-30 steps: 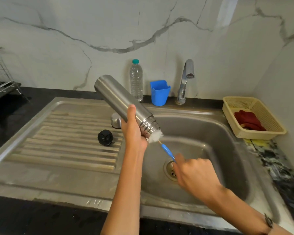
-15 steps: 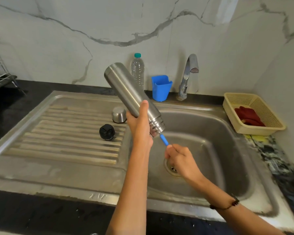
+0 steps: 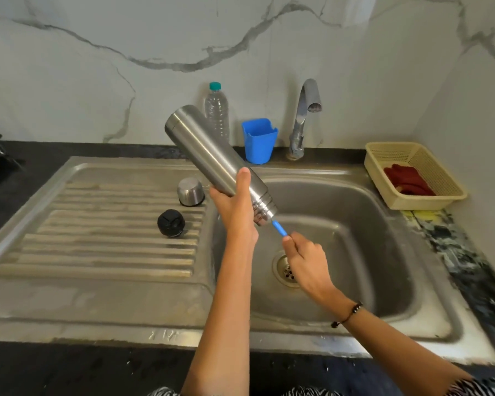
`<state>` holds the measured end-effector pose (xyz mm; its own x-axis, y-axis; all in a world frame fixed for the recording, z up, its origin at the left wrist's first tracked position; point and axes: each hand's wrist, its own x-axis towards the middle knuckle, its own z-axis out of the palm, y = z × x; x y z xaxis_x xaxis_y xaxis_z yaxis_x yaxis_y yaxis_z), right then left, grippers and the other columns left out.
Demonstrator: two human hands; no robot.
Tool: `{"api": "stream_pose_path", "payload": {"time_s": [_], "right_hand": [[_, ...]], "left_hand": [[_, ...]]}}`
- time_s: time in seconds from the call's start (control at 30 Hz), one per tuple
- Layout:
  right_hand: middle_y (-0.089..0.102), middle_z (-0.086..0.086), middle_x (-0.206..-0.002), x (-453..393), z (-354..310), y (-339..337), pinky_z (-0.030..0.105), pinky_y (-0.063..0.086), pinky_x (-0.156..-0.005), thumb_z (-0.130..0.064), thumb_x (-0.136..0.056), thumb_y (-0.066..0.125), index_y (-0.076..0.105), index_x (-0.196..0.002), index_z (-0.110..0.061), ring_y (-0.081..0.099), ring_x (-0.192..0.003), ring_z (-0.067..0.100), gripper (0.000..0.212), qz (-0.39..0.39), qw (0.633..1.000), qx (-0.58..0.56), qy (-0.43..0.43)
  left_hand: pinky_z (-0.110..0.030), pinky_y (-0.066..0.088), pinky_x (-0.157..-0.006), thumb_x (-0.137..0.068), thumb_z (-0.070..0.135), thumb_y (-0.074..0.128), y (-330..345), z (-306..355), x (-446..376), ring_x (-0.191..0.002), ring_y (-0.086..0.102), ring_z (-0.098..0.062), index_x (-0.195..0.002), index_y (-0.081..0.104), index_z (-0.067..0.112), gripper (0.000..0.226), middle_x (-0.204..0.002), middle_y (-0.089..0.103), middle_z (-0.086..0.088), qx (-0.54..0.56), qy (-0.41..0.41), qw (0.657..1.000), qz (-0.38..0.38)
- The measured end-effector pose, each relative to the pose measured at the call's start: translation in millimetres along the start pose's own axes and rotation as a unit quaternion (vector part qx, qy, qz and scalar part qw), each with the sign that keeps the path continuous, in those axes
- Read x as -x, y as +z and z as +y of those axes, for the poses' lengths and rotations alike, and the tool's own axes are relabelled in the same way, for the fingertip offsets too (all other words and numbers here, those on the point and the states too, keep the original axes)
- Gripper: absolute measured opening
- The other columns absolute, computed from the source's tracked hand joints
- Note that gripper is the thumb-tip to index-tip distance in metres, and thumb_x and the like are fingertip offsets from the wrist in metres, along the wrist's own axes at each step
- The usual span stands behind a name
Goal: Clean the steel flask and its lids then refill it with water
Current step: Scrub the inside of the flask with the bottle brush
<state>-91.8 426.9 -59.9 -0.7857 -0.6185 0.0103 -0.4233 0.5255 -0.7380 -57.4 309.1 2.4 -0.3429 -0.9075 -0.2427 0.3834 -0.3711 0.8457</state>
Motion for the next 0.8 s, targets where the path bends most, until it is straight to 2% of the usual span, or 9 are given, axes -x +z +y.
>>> {"api": "stream_pose_path", "payload": {"time_s": [0.13, 0.2, 0.27, 0.33, 0.47, 0.57, 0.63, 0.73, 0.8], "right_hand": [[0.043, -0.002, -0.054, -3.2, -2.0, -1.8, 0.04, 0.041, -0.059, -0.033, -0.097, 0.037, 0.032, -0.061, -0.025, 0.05, -0.062, 0.032, 0.038, 0.007, 0.999, 0.03, -0.015], [0.038, -0.004, -0.051, -4.9, -4.2, -3.7, 0.039, 0.039, -0.057, -0.043, -0.09, 0.031, 0.029, -0.059, -0.025, 0.046, -0.059, 0.031, 0.037, 0.021, 0.998, 0.042, -0.031], [0.04, -0.001, -0.052, -0.5, 2.3, -4.7, 0.041, 0.041, -0.056, -0.055, -0.08, 0.02, 0.031, -0.062, -0.023, 0.049, -0.06, 0.037, 0.038, 0.013, 0.998, 0.047, -0.027], [0.043, 0.001, -0.055, 3.2, 7.2, -5.5, 0.042, 0.043, -0.056, -0.059, -0.074, 0.014, 0.032, -0.063, -0.024, 0.052, -0.062, 0.04, 0.04, 0.018, 0.998, 0.044, -0.029], [0.035, -0.005, -0.047, -3.6, -6.4, -3.2, 0.04, 0.039, -0.052, -0.053, -0.076, 0.021, 0.029, -0.056, -0.026, 0.044, -0.054, 0.036, 0.035, 0.066, 0.994, 0.036, -0.078], [0.028, -0.007, -0.043, -1.6, 6.1, -5.8, 0.04, 0.039, -0.05, -0.052, -0.077, 0.024, 0.044, -0.061, -0.015, 0.041, -0.049, 0.033, 0.045, 0.06, 0.995, 0.028, -0.077], [0.029, -0.006, -0.043, -2.8, 9.3, -10.5, 0.038, 0.039, -0.049, -0.053, -0.077, 0.024, 0.047, -0.065, -0.011, 0.04, -0.049, 0.031, 0.049, 0.071, 0.994, 0.033, -0.075], [0.034, -0.005, -0.048, -9.3, -8.0, -16.2, 0.035, 0.038, -0.053, -0.048, -0.084, 0.03, 0.037, -0.064, -0.019, 0.043, -0.057, 0.03, 0.036, 0.064, 0.991, 0.084, -0.083], [0.038, -0.005, -0.052, -12.1, -7.7, -17.4, 0.034, 0.036, -0.058, -0.039, -0.092, 0.039, 0.033, -0.059, -0.02, 0.043, -0.062, 0.027, 0.039, 0.026, 0.994, 0.084, -0.057]], "left_hand": [[-0.042, 0.051, -0.096, -0.086, 0.025, 0.069, 0.3, 1.9, -1.2, -0.11, 0.062, -0.02, -0.141, 0.032, 0.017, 0.067, -0.124, 0.059, -0.004, -0.005, 0.004, 1.0, 0.014], [-0.041, 0.052, -0.096, -0.086, 0.026, 0.069, 0.8, 5.8, -5.7, -0.11, 0.062, -0.02, -0.14, 0.034, 0.016, 0.065, -0.124, 0.059, -0.005, 0.014, 0.001, 1.0, 0.016], [-0.038, 0.053, -0.093, -0.087, 0.025, 0.069, -3.9, 7.4, -8.5, -0.108, 0.062, -0.018, -0.14, 0.034, 0.015, 0.065, -0.124, 0.059, -0.005, 0.018, 0.0, 0.999, 0.027], [-0.038, 0.053, -0.094, -0.087, 0.025, 0.069, -5.4, 8.4, -8.8, -0.108, 0.062, -0.018, -0.142, 0.031, 0.017, 0.067, -0.125, 0.059, -0.005, 0.015, 0.004, 0.999, 0.035], [-0.029, 0.054, -0.087, -0.088, 0.024, 0.067, 0.7, 5.2, -5.0, -0.107, 0.062, -0.016, -0.142, 0.03, 0.015, 0.066, -0.124, 0.058, -0.004, 0.023, 0.009, 0.999, 0.024], [-0.034, 0.052, -0.094, -0.087, 0.024, 0.068, 2.7, 3.1, -3.4, -0.11, 0.061, -0.016, -0.142, 0.03, 0.016, 0.067, -0.127, 0.058, -0.004, 0.0, 0.017, 1.0, 0.021], [-0.035, 0.052, -0.094, -0.087, 0.025, 0.068, 1.4, 2.8, -5.1, -0.109, 0.061, -0.015, -0.142, 0.03, 0.018, 0.067, -0.125, 0.058, -0.002, 0.006, 0.012, 1.0, 0.023], [-0.027, 0.053, -0.084, -0.089, 0.028, 0.065, 0.5, 3.5, -7.3, -0.108, 0.061, -0.016, -0.139, 0.032, 0.019, 0.061, -0.12, 0.059, -0.001, 0.03, -0.017, 0.999, 0.024], [-0.028, 0.055, -0.077, -0.09, 0.029, 0.064, -2.4, 5.4, -6.4, -0.104, 0.064, -0.019, -0.136, 0.036, 0.017, 0.055, -0.111, 0.061, -0.005, 0.022, -0.04, 0.999, 0.013]]}}
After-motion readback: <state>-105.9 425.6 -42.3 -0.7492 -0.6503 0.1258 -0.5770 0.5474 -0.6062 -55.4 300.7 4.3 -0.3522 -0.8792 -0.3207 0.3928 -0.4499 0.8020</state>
